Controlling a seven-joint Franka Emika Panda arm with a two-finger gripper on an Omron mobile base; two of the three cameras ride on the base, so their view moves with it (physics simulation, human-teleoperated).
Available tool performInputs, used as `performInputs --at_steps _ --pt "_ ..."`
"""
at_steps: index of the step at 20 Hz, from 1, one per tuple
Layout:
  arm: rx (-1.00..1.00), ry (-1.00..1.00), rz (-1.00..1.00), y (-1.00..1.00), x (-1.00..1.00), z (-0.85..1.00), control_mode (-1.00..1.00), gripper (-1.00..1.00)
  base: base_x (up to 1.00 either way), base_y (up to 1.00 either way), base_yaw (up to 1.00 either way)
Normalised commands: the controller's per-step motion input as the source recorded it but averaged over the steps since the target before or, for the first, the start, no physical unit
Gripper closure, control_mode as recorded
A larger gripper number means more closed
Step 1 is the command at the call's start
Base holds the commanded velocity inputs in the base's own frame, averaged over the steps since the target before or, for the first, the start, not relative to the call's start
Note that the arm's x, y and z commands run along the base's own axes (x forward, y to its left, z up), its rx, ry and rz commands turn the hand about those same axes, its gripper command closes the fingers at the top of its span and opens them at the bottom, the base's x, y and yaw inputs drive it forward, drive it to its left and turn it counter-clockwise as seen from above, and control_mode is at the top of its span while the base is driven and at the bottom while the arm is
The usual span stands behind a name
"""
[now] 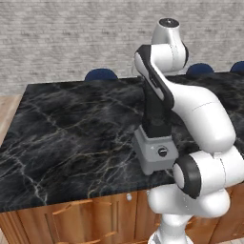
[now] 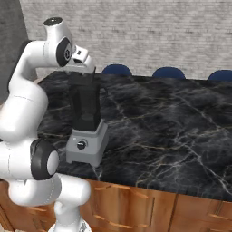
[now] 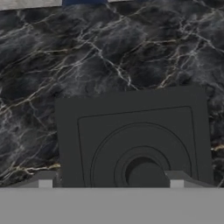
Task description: Close the lid blender by securely placing the lid on top.
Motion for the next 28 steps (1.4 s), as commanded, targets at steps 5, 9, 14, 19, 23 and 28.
performInputs --at_steps 5,9,14,19,23,28 --pt "0.00 0.09 0.00 0.00 0.19 -0.19 -1.00 1.00 0.00 0.00 0.00" --pt "0.00 0.18 0.00 -0.01 0.26 -0.15 -1.00 1.00 0.00 0.00 0.00" --pt "0.00 0.11 0.00 -0.07 0.11 -0.20 -1.00 1.00 0.00 0.00 0.00" --pt "0.00 0.08 -0.02 -0.15 0.11 -0.19 -1.00 1.00 0.00 0.00 0.00" --pt "0.00 0.00 -0.06 -0.29 -0.30 -0.15 -1.00 1.00 0.00 0.00 0.00" --pt "0.00 0.00 -0.07 -0.19 -0.29 -0.13 -1.00 1.00 0.00 0.00 0.00"
